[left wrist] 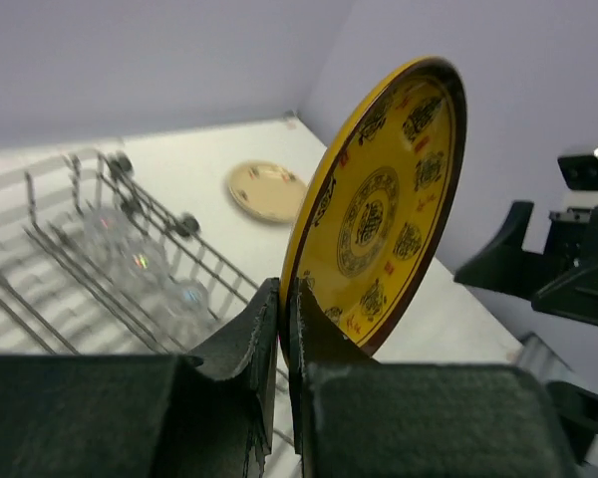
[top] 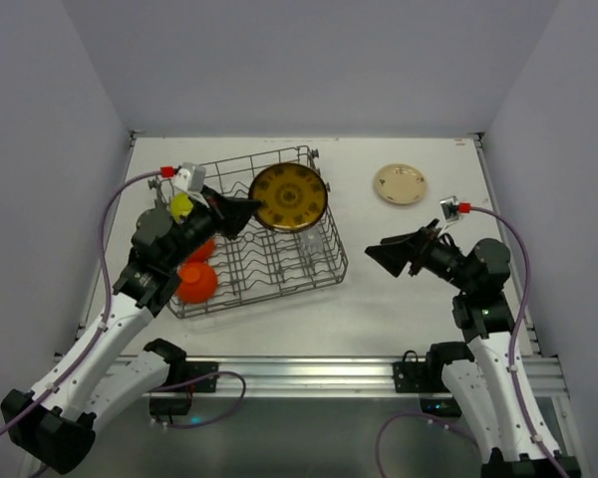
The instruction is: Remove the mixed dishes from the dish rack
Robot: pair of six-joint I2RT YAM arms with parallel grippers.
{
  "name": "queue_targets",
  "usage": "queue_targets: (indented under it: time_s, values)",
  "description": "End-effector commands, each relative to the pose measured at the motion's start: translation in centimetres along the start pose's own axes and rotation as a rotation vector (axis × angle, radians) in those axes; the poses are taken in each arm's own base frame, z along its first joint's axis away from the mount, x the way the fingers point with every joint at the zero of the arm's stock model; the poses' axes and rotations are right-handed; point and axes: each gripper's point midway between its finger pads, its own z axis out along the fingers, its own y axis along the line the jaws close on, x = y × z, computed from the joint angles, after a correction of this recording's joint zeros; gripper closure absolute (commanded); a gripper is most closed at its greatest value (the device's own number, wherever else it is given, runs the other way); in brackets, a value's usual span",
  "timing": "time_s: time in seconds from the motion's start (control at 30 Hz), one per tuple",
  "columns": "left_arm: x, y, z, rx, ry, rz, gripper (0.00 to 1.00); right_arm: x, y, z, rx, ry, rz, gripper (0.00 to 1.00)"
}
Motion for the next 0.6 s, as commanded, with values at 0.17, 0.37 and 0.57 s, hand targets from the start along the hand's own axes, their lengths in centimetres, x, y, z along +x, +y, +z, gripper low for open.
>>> queue_targets:
  time_s: [0.17, 0.37, 0.57]
  values:
    - [5.9, -1.5, -2.2, 0.053, 0.002, -0.439, 1.00, -0.4, 4.1, 3.7, 0.026, 0.087, -0.146, 0.07]
    - [9.3, -1.2, -3.1, 0.044, 0.056, -0.555, 1.00, 1.1, 4.3, 6.8, 0.050, 0.172, -0.219, 0.14]
    - [10.0, -0.9, -3.5, 0.019, 0.063, -0.560, 1.00, 1.0, 3.2, 8.8, 0.134, 0.196, -0.266, 0.40]
